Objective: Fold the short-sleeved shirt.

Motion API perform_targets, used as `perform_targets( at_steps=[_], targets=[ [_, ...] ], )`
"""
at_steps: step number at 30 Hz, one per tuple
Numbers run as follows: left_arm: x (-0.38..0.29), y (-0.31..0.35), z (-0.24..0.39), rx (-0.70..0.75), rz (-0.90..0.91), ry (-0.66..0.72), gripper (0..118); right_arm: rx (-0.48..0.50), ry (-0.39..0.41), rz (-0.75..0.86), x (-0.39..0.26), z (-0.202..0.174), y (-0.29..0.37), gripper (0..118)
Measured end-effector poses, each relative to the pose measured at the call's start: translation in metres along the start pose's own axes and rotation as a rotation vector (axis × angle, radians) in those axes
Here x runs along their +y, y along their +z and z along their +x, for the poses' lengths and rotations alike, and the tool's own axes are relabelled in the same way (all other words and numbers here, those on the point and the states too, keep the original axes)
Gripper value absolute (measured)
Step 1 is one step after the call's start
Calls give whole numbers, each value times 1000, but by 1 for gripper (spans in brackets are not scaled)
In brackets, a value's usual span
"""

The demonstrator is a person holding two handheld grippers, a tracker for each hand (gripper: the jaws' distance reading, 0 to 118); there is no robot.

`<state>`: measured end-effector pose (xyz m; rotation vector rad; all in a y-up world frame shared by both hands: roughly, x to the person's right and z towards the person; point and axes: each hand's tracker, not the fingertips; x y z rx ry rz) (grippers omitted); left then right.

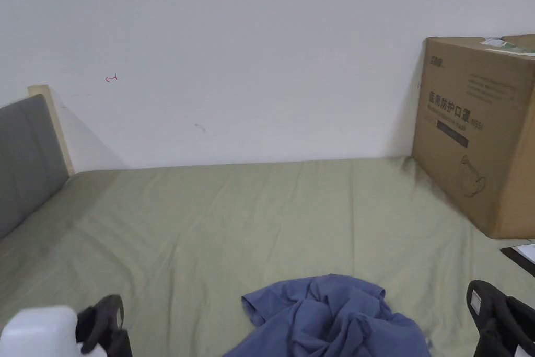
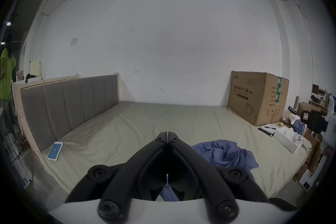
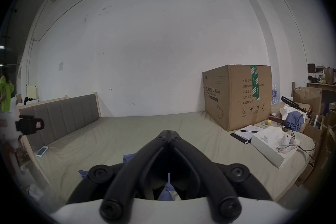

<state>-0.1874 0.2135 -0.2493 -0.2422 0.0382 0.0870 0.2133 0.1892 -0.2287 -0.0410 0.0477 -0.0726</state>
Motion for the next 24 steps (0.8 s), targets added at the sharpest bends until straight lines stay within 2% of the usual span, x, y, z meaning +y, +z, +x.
perform_targets(
  at_steps=[3, 6, 8, 9, 10, 11, 12, 13, 14, 16, 19, 21, 22, 23, 24],
  targets=[
    [28, -69, -27, -91, -375, 56, 0, 32, 7, -25, 3, 1, -6, 0],
    [5, -155, -62, -173, -823, 196, 0, 54, 6, -47, 1, 1, -10, 0],
    [-28, -189, -78, -154, -913, 287, 0, 78, 5, -66, -3, 0, -16, 0],
    [-43, -204, -86, -84, -938, 304, 7, 90, 11, -78, -6, -1, -19, 0],
    [-57, -216, -89, -31, -957, 309, 30, 97, 20, -91, -9, -1, -22, 0],
    [-69, -225, -92, -1, -975, 302, 65, 101, 31, -107, -11, -2, -25, 0],
    [-84, -231, -92, 12, -995, 290, 109, 104, 40, -124, -13, -3, -28, 0],
    [-93, -234, -92, 37, -1003, 289, 118, 110, 45, -138, -16, -3, -31, 0],
    [-99, -241, -92, 72, -982, 285, 114, 118, 45, -151, -18, -3, -34, 0],
    [-121, -249, -96, 75, -1014, 326, 114, 126, 53, -177, -22, -4, -40, 0],
    [-141, -260, -93, 36, -1072, 396, 114, 137, 61, -225, -30, -8, -50, 0],
    [-145, -261, -86, 17, -1048, 343, 112, 143, 62, -247, -35, -11, -57, 0],
    [-142, -255, -81, 12, -1011, 268, 105, 146, 62, -259, -37, -13, -60, 0],
    [-139, -251, -76, 11, -980, 228, 83, 147, 62, -268, -39, -16, -63, 0],
    [-135, -244, -69, 37, -961, 153, 40, 149, 61, -280, -41, -18, -66, 0]
  ],
)
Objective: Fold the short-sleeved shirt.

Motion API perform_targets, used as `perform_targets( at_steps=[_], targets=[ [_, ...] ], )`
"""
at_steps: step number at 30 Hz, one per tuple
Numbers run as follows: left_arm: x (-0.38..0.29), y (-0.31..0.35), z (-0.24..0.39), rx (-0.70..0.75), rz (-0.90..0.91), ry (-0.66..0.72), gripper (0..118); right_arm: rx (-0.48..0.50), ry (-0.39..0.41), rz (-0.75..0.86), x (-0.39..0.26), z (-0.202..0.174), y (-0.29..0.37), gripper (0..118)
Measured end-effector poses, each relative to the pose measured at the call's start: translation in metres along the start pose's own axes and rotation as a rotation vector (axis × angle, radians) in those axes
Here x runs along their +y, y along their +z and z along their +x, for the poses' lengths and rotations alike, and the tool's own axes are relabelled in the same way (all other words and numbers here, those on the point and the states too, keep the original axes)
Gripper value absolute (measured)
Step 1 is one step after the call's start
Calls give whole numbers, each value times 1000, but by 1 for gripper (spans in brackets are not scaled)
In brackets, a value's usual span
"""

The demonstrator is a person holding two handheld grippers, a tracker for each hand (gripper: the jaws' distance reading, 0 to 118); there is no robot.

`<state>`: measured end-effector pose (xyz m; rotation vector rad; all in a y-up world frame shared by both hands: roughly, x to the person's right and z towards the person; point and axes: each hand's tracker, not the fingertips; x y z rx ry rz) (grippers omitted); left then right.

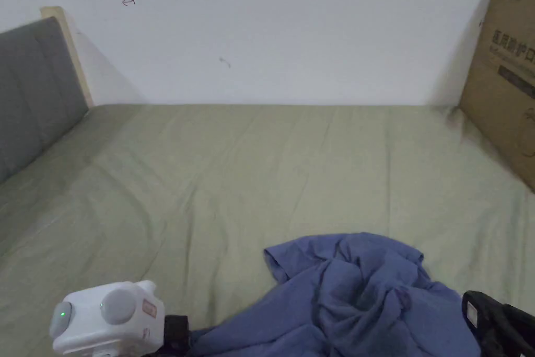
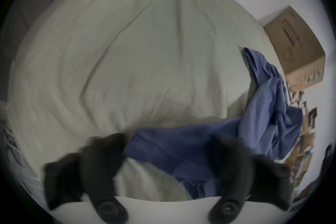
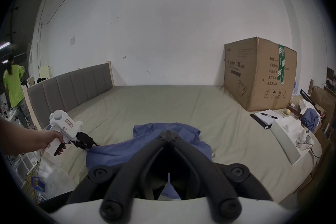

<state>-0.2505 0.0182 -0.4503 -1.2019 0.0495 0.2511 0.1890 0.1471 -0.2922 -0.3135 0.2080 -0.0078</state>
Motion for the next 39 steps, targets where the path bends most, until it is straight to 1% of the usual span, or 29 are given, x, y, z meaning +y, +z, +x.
perform_targets(
  at_steps=[1, 2, 3, 4, 5, 7, 9, 10, 11, 12, 13, 15, 16, 17, 19, 20, 21, 22, 24, 26, 28, 29, 30, 32, 35, 36, 37, 38, 39],
  targets=[
    [-6, 9, 4, 71, 31, -60, 3, 4, -3, -10, -1, -2, -5, 0],
    [-10, 14, 4, 14, 65, -84, 3, 12, -7, -15, -1, -3, -10, 0],
    [-14, 21, 1, -113, 70, -59, 3, 31, -10, -20, -1, -3, -16, 0],
    [-16, 27, -1, -204, 60, -10, 3, 61, -6, -29, 4, -2, -26, 0],
    [-17, 32, -2, -238, 69, 13, 3, 88, 2, -33, 10, -1, -36, 0],
    [-19, 50, -2, -204, 172, 24, 3, 149, 25, -5, 32, 8, -65, 0],
    [-16, 66, -3, -193, 266, 16, 3, 134, 82, -1, 55, 16, -100, 0],
    [-15, 74, -5, -200, 303, 8, 3, 153, 103, -51, 67, 21, -125, 0],
    [-15, 79, -6, -224, 324, 15, 3, 182, 93, -129, 77, 28, -151, 0],
    [-16, 85, -7, -238, 345, 24, 3, 234, 58, -244, 86, 36, -184, 0],
    [-17, 88, -7, -240, 344, 29, 3, 259, 3, -431, 93, 44, -219, 0],
    [-19, 90, -6, -252, 347, 41, 3, 238, -75, -624, 92, 58, -275, 0],
    [-20, 88, -7, -256, 346, 45, 3, 194, -85, -632, 89, 65, -299, 0],
    [-22, 88, -7, -256, 347, 50, 3, 170, -80, -644, 88, 69, -317, 11],
    [-27, 85, -6, -246, 355, 66, 3, 132, -65, -738, 79, 75, -361, 98],
    [-32, 87, -3, -233, 364, 73, 3, 111, -59, -779, 73, 76, -376, 118],
    [-36, 87, -2, -206, 384, 81, 3, 85, -68, -748, 70, 77, -386, 111],
    [-38, 86, 0, -204, 386, 86, 3, 92, -79, -762, 63, 77, -400, 106],
    [-42, 84, 1, -192, 387, 77, 3, 79, -74, -870, 46, 72, -419, 108],
    [-44, 81, 4, -169, 370, 55, 3, 80, -47, -961, 28, 65, -434, 107],
    [-48, 78, 3, -157, 363, 48, 3, 89, -3, -992, 14, 54, -451, 105],
    [-49, 78, 2, -156, 365, 48, 3, 84, 17, -976, 10, 49, -454, 103],
    [-50, 77, 1, -152, 365, 45, 3, 75, 61, -943, 9, 45, -456, 98],
    [-52, 75, -1, -142, 349, 39, 3, 85, 127, -906, 7, 36, -461, 95],
    [-55, 73, -3, -138, 324, 26, 3, 105, 203, -966, 2, 27, -471, 90],
    [-57, 74, -4, -131, 322, 18, 3, 96, 221, -971, 3, 25, -472, 86],
    [-58, 76, -4, -129, 322, 12, 3, 99, 211, -964, 6, 25, -472, 71],
    [-59, 78, -4, -129, 323, 7, 3, 103, 201, -959, 10, 26, -471, 47],
    [-60, 80, -5, -132, 324, 6, 3, 106, 176, -932, 15, 25, -465, 3]
  ],
)
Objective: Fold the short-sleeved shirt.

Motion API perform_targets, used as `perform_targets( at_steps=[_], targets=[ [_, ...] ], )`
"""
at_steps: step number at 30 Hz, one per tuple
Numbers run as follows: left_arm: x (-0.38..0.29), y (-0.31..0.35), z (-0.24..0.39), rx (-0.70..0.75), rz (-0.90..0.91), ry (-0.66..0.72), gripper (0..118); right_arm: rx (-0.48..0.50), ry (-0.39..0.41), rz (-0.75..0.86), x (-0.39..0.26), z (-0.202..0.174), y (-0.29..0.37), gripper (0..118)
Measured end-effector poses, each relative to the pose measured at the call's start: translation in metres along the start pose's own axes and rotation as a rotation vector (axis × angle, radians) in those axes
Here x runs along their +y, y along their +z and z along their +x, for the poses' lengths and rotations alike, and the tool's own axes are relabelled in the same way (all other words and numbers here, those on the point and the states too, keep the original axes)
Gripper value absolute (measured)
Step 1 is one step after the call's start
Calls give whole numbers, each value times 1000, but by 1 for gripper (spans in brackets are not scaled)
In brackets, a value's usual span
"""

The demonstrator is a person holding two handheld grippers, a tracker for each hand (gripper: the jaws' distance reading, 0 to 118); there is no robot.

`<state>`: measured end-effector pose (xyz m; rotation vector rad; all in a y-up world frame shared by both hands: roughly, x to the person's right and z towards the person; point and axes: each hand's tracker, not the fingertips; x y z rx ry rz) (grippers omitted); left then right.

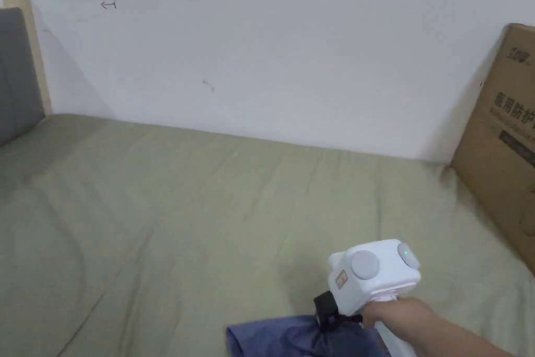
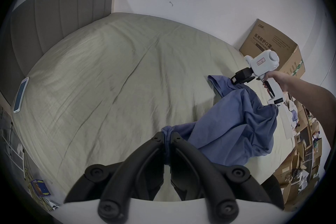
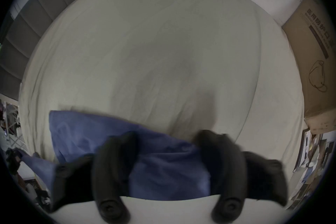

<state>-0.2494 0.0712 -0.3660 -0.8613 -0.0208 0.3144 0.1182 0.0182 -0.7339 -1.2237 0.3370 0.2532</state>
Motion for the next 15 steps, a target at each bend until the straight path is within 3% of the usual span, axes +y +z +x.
perform_targets(
  at_steps=[3, 6, 8, 12, 15],
  targets=[
    [2, 6, -1, -15, 3, 19, 3, -11, -71, 65, -5, 4, 25, 4],
    [9, 19, 1, -40, 19, 31, 3, 43, -53, 145, -16, 14, 74, 4],
    [15, 31, 7, -47, 47, 13, 3, 27, -80, 250, -29, 23, 120, 4],
    [37, 62, 15, -77, 126, -35, 3, 113, -173, 408, -71, 50, 223, 4],
    [66, 76, -6, -132, 207, -32, 3, 112, -213, 513, -111, 69, 300, 4]
  ],
)
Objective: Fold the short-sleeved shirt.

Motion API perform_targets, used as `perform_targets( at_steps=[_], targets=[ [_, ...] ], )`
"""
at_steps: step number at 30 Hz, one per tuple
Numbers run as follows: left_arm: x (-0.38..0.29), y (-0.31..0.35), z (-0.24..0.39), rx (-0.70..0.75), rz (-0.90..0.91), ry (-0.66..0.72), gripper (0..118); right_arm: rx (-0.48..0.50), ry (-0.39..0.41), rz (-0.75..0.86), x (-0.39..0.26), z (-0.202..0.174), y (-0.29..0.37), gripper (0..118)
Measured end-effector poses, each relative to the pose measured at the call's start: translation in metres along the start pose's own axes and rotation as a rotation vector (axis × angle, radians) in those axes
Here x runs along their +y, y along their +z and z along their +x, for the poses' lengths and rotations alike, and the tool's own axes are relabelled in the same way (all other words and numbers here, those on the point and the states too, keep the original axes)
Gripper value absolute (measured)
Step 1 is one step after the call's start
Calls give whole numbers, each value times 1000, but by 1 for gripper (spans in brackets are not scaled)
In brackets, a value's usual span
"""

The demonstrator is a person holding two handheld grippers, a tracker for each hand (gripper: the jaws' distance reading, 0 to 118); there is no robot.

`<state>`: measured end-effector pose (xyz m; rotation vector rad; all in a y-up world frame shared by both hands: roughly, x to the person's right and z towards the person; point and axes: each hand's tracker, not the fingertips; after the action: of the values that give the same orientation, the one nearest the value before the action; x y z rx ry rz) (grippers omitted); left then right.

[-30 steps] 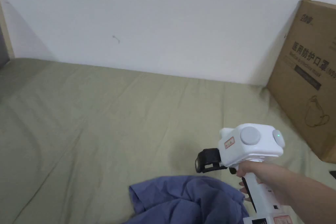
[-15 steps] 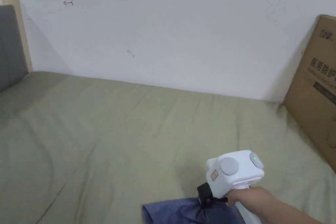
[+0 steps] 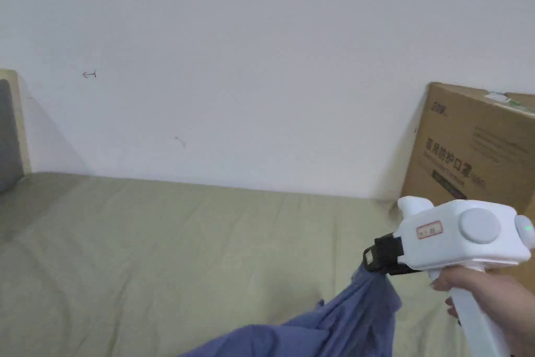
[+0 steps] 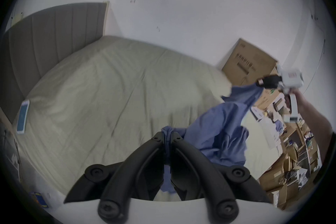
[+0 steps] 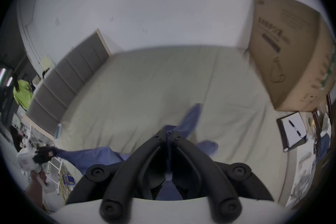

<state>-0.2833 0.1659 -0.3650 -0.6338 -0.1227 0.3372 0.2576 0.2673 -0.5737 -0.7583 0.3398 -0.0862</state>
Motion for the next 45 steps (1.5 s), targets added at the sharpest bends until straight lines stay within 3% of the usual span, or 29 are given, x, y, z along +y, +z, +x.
perform_targets(
  at_steps=[2, 4, 8, 12, 16, 24, 33, 40, 45],
  targets=[
    [36, 19, 14, -20, 57, -25, 3, -4, -22, 59, 5, 6, 49, 4],
    [74, 35, 27, -61, 106, -41, 3, 65, -53, 98, 12, 12, 93, 4],
    [150, 61, 66, -41, 177, -117, 3, -12, -41, 188, 29, 4, 163, 4],
    [214, 65, 97, -4, 193, -122, 3, -26, -116, 272, 62, 7, 200, 4],
    [269, 60, 112, 16, 239, -100, 3, -51, -142, 333, 102, 13, 210, 4],
    [363, 16, 131, 52, 332, -128, 3, -123, -160, 493, 199, 16, 189, 4],
    [428, -64, 139, 60, 441, -53, 3, -295, -88, 647, 290, 7, 134, 4],
    [423, -125, 143, 65, 464, -83, 3, -379, 0, 691, 293, 13, 90, 4],
    [365, -194, 127, 107, 311, -76, 3, -385, -48, 581, 232, 41, 24, 4]
  ],
)
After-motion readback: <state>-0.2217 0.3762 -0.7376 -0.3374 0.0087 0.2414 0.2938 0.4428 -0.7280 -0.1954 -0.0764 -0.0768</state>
